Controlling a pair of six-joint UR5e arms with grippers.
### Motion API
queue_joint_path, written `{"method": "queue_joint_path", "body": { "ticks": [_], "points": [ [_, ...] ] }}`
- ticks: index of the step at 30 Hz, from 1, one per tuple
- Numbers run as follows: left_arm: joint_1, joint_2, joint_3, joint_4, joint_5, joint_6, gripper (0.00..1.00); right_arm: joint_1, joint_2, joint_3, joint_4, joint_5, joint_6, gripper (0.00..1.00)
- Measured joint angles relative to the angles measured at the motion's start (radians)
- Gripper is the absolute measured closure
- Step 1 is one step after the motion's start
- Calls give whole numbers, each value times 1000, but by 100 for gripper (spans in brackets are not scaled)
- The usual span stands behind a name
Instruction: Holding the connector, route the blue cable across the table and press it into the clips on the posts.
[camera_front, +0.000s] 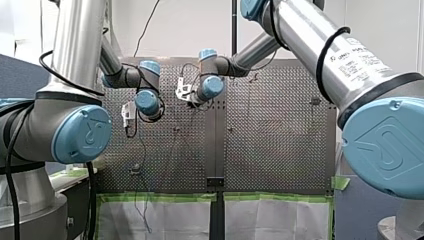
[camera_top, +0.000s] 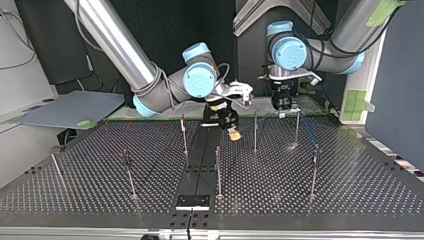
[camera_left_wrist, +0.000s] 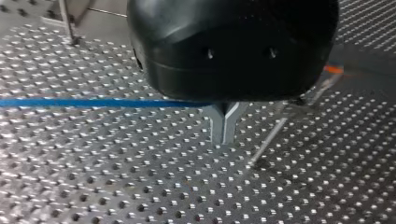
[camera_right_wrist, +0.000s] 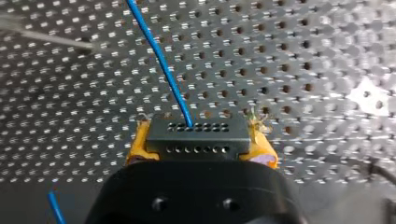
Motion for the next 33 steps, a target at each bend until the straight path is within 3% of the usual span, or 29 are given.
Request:
{"method": "queue_joint_path", "body": {
  "ticks": [5, 10, 17, 33],
  "points": [
    [3, -9, -6, 36, 25, -5, 99, 0, 0, 37, -1, -6, -22, 100],
    [9, -13, -6, 65, 51, -18, 99, -2, 2, 76, -4, -11, -31, 100],
    [5, -59, -6, 84, 53, -21, 99, -8, 31, 103, -5, -30, -40, 100],
    [9, -213, -2, 172, 83, -15, 99, -35, 67, 104, -17, -50, -35, 100]
  ]
}}
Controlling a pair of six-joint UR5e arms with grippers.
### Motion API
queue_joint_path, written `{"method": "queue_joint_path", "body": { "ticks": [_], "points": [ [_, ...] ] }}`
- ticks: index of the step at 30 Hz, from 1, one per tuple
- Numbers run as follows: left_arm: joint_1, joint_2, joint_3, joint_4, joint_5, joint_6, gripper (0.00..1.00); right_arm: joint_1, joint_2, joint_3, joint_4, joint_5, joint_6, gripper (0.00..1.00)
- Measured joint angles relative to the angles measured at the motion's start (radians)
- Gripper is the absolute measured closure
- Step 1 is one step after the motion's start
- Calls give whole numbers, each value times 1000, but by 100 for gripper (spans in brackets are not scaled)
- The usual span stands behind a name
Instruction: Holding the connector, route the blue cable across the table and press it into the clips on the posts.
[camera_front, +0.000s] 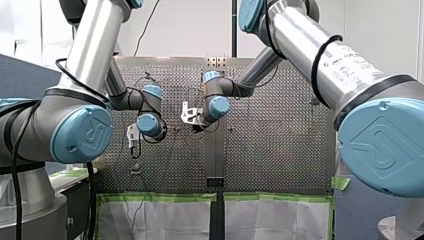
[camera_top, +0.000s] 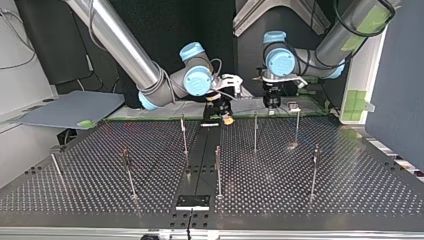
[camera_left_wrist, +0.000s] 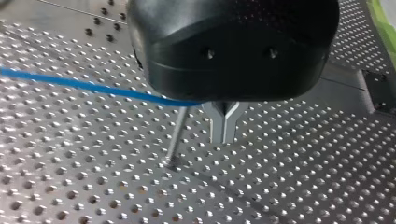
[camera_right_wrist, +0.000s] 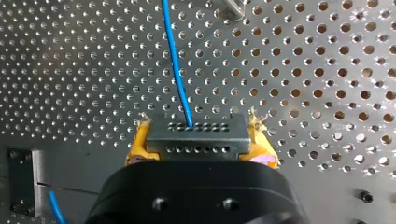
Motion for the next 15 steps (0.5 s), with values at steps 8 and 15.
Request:
{"method": "queue_joint_path", "body": {
  "ticks": [8, 15],
  "points": [
    [0, -51, 35, 38, 8, 3, 99, -7, 6, 0, -28, -11, 6, 100],
    [5, -54, 80, 21, 13, 4, 99, -14, 9, 0, -62, -15, 18, 100]
  ]
}}
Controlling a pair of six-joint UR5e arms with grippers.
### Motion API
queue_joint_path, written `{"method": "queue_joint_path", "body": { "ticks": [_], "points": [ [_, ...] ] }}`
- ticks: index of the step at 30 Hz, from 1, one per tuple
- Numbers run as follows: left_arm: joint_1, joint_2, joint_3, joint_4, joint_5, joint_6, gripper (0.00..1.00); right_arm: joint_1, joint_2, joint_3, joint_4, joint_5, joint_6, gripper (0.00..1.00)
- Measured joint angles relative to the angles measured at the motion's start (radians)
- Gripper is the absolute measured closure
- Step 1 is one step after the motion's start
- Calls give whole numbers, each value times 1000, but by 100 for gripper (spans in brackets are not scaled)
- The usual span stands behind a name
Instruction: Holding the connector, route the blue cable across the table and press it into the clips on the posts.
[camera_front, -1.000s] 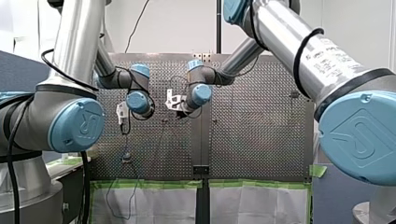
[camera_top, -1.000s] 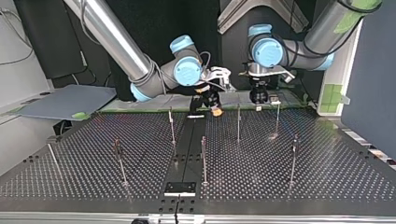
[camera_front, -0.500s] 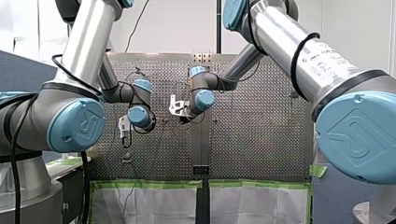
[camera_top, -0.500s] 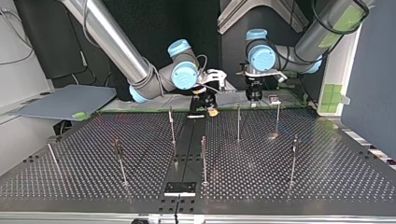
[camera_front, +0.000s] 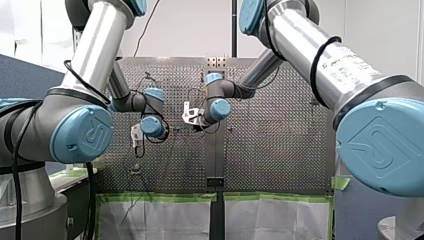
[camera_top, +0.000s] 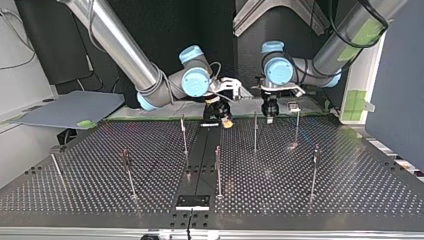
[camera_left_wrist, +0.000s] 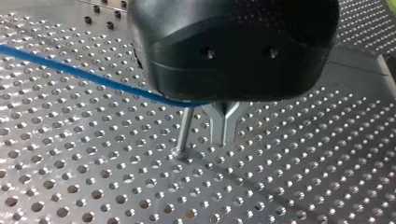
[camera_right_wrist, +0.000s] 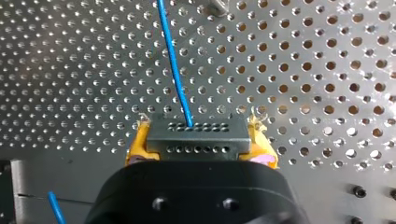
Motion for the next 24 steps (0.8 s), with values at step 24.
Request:
{"method": "queue_joint_path", "body": {
  "ticks": [24],
  "points": [
    [58, -71, 124, -52, 62, 10, 99, -38, 9, 0, -7, -2, 3, 100]
  ]
}}
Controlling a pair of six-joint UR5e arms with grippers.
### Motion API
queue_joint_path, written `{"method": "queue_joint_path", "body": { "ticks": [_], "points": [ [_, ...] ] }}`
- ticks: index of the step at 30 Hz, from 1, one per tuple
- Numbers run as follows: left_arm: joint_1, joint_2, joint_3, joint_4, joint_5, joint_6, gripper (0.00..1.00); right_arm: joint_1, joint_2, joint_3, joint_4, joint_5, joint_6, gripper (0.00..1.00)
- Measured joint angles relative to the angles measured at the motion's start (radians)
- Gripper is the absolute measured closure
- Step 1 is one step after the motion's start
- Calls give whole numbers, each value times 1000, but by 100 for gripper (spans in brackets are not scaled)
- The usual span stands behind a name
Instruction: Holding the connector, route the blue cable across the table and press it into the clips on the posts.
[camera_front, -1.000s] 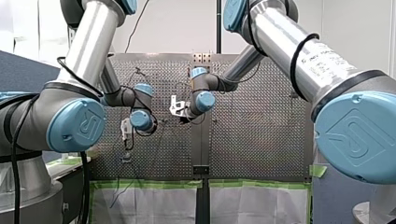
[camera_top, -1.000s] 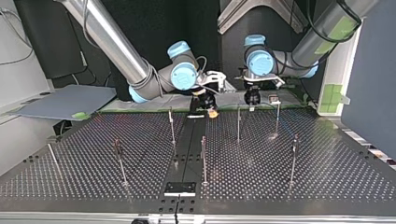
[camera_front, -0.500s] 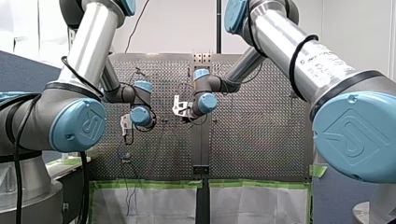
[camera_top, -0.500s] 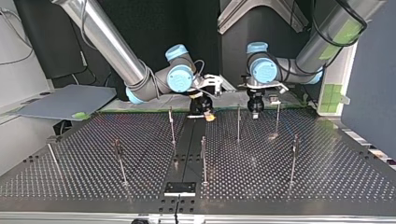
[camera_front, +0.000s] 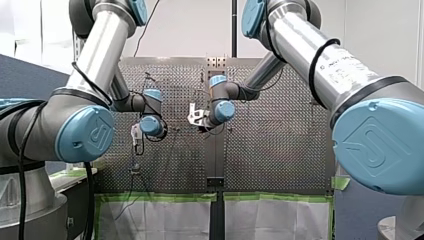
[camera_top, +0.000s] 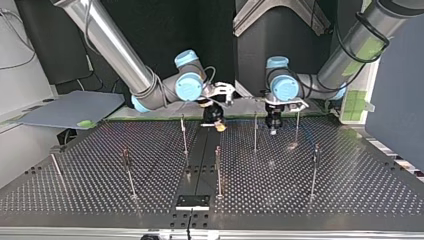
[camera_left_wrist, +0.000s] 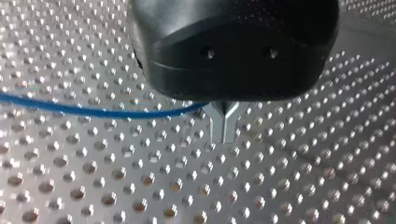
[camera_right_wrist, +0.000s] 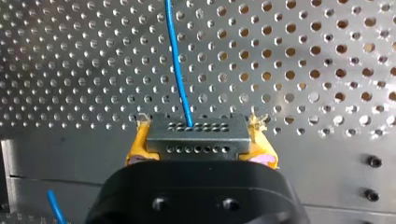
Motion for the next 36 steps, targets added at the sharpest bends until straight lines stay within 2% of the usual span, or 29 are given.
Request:
{"method": "queue_joint_path", "body": {
  "ticks": [9, 11, 12, 13, 14, 15, 16, 17, 18, 20, 21, 22, 32, 36],
  "points": [
    [20, -4, 18, -13, 2, 9, 99, -28, 0, 0, -2, 0, 0, 100],
    [21, -4, 18, -14, 3, 11, 88, -33, 0, 0, -4, 0, 0, 100],
    [21, -5, 18, -14, 4, 12, 88, -35, 0, 0, -5, 0, 0, 100],
    [22, -5, 18, -14, 6, 12, 80, -36, 0, 0, -5, 0, 0, 100],
    [22, -5, 18, -14, 9, 13, 64, -37, 0, 0, -6, 0, 0, 100],
    [22, -5, 17, -14, 11, 13, 64, -38, 0, 0, -6, 0, 0, 100],
    [22, -5, 18, -14, 13, 13, 56, -38, 0, 0, -6, 0, 0, 100],
    [22, -4, 17, -15, 14, 13, 41, -39, 0, 0, -6, 0, 0, 100],
    [22, -5, 17, -15, 15, 13, 41, -39, 0, 0, -6, 0, 0, 100],
    [22, -5, 17, -19, 17, 13, 8, -40, 0, 0, -6, -1, 0, 100],
    [22, -5, 17, -24, 18, 13, 8, -40, 0, 0, -6, -1, 0, 100],
    [22, -4, 17, -32, 18, 12, 0, -40, 0, 0, -6, -1, 0, 100],
    [12, 2, 14, -124, 10, 22, 0, -40, 0, 0, -6, -3, 0, 100],
    [5, 26, -10, -148, 7, 10, 0, -40, 0, 0, -6, -3, 0, 100]
  ]
}}
